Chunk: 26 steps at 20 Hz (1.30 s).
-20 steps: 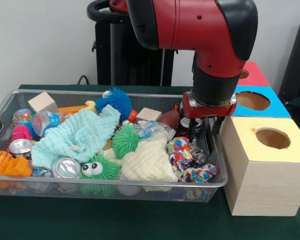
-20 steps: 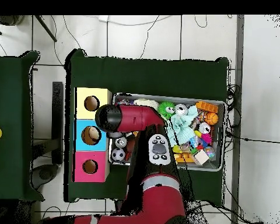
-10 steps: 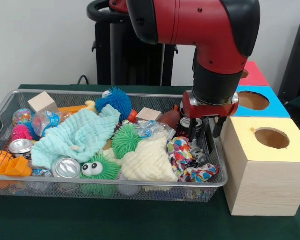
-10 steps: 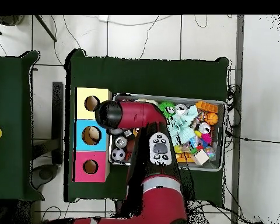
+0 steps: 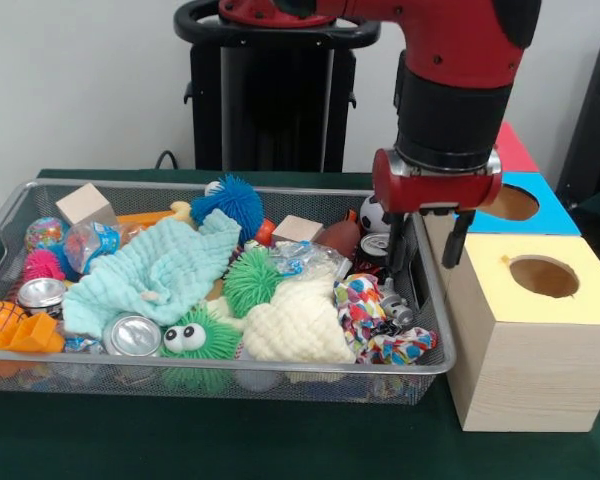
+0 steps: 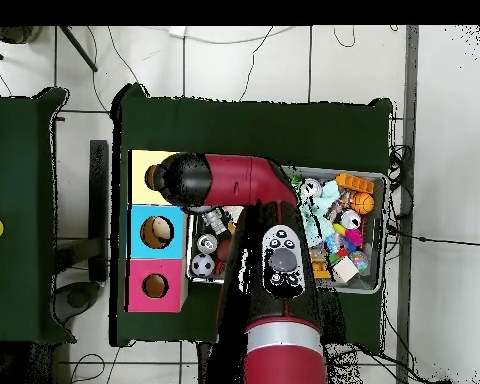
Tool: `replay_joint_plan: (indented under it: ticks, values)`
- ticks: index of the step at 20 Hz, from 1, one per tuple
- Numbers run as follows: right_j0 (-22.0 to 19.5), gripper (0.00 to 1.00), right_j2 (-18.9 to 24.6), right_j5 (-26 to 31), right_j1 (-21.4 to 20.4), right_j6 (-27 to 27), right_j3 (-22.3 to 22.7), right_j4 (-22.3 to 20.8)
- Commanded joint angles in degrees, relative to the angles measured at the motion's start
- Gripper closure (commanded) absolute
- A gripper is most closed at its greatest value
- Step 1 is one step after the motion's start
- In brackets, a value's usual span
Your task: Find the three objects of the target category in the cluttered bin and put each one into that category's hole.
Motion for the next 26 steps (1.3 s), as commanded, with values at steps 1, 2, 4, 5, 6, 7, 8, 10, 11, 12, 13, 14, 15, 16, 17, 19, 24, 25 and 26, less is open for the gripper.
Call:
replay_joint_plan:
  ticks: [1, 2, 4, 5, 6, 7, 8, 10, 11, 12, 13, 14, 15, 16, 17, 19, 24, 25, 26]
  values:
    - [-1.7, 0.0, 0.3, 7.7, -3.6, 8.4, -2.2, 2.1]
    - [-1.7, 0.0, 0.3, 8.2, -3.9, 8.5, -2.3, 2.2]
    - [-1.4, 0.0, 0.6, 7.3, -3.4, 8.9, -2.1, 2.3]
    - [-1.6, 0.0, 1.0, 5.3, -2.6, 8.9, -1.9, 2.3]
    - [-1.7, 0.0, 1.3, 4.8, -1.9, 9.0, -2.0, 2.5]
    - [-2.0, 0.0, 1.9, 3.9, -0.2, 8.8, -2.5, 2.7]
    - [-2.3, 0.0, 2.2, 3.0, 0.3, 8.6, -2.4, 2.7]
    - [-2.4, 0.0, 2.3, 0.7, 1.7, 8.4, -2.7, 2.3]
    - [-2.9, 0.0, 2.6, -1.6, 3.0, 7.9, -2.8, 2.0]
    - [-3.4, 0.0, 3.2, -2.4, 3.8, 7.3, -3.0, 2.0]
    - [-4.4, 0.0, 4.3, -3.7, 5.2, 6.2, -3.1, 2.2]
    - [-4.9, 0.0, 4.8, -4.1, 5.9, 5.7, -3.2, 2.4]
    - [-5.4, 0.0, 5.4, -8.3, 6.5, 4.5, -3.5, 1.2]
    - [-6.5, 0.0, 6.7, -7.7, 7.5, 3.0, -4.2, 1.6]
    - [-7.1, 0.0, 7.4, -1.9, 9.2, 2.9, -6.3, 3.6]
    - [-7.3, 0.0, 7.5, -0.2, 10.5, 2.3, -8.8, 3.4]
    - [-6.4, 0.0, 5.9, -0.4, 11.2, 5.2, -9.4, 2.9]
    - [-6.7, 0.0, 5.9, -1.1, 11.8, 5.1, -9.3, 2.7]
    - [-6.7, 0.0, 5.9, -1.4, 11.9, 5.2, -9.2, 2.7]
